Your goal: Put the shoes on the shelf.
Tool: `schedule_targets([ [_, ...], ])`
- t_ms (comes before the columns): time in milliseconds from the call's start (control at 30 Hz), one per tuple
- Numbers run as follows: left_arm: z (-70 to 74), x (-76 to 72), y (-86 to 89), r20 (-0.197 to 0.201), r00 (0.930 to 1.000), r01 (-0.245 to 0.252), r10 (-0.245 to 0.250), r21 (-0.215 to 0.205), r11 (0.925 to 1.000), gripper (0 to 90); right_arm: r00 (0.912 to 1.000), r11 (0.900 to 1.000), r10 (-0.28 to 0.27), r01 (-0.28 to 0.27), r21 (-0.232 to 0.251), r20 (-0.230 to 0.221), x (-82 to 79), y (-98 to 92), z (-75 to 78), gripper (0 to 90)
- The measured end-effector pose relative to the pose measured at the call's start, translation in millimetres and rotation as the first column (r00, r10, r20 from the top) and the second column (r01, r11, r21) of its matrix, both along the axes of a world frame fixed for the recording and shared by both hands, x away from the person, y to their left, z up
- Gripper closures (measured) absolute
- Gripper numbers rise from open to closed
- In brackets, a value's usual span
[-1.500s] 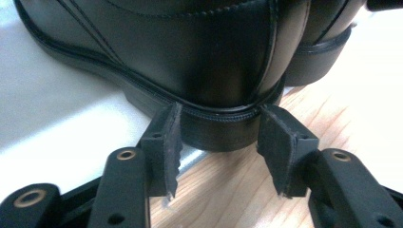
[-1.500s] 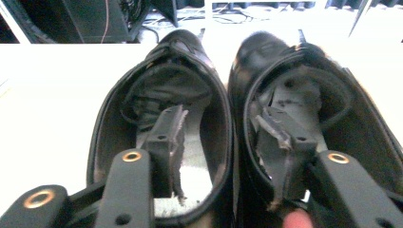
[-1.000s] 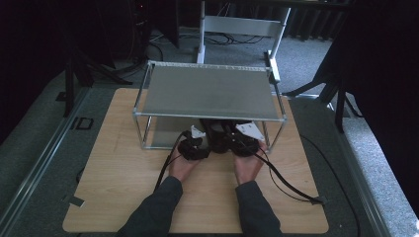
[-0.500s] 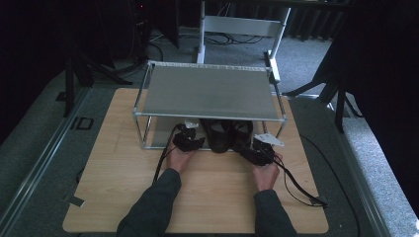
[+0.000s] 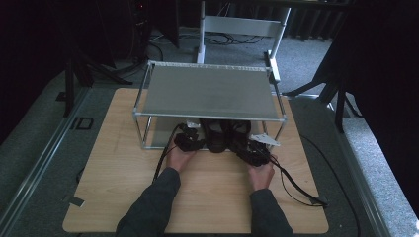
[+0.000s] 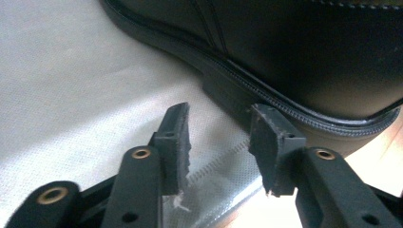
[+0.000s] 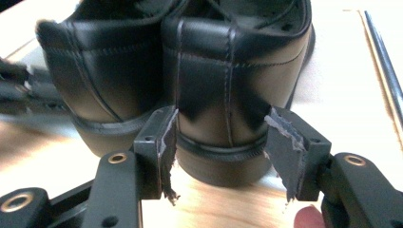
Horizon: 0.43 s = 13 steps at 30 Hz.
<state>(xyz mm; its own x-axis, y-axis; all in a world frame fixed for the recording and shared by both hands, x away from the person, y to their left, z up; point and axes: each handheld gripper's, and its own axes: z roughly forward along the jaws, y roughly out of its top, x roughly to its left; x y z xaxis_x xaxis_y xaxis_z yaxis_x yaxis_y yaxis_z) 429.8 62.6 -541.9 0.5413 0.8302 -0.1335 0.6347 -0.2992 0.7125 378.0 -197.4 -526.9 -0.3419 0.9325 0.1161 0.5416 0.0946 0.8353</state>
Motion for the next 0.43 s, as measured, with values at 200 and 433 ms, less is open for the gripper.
schedule_targets([
  [200, 4.2, -24.8, 13.7, 0.006, 0.999, -0.045, 0.045, -0.025, 0.9987, 53.5, 0.999, 0.999, -0.009, 0.007, -0.052, -0.043, -10.6, -20.2, 4.7, 39.7],
  [433, 1.0, -62.8, 34.2, 0.051, 0.9977, -0.044, 0.044, 0.014, 0.9989, 51.0, 0.9947, 0.997, -0.007, -0.001, -0.081, -0.103, -25.9, -46.5, 7.1, 37.9],
])
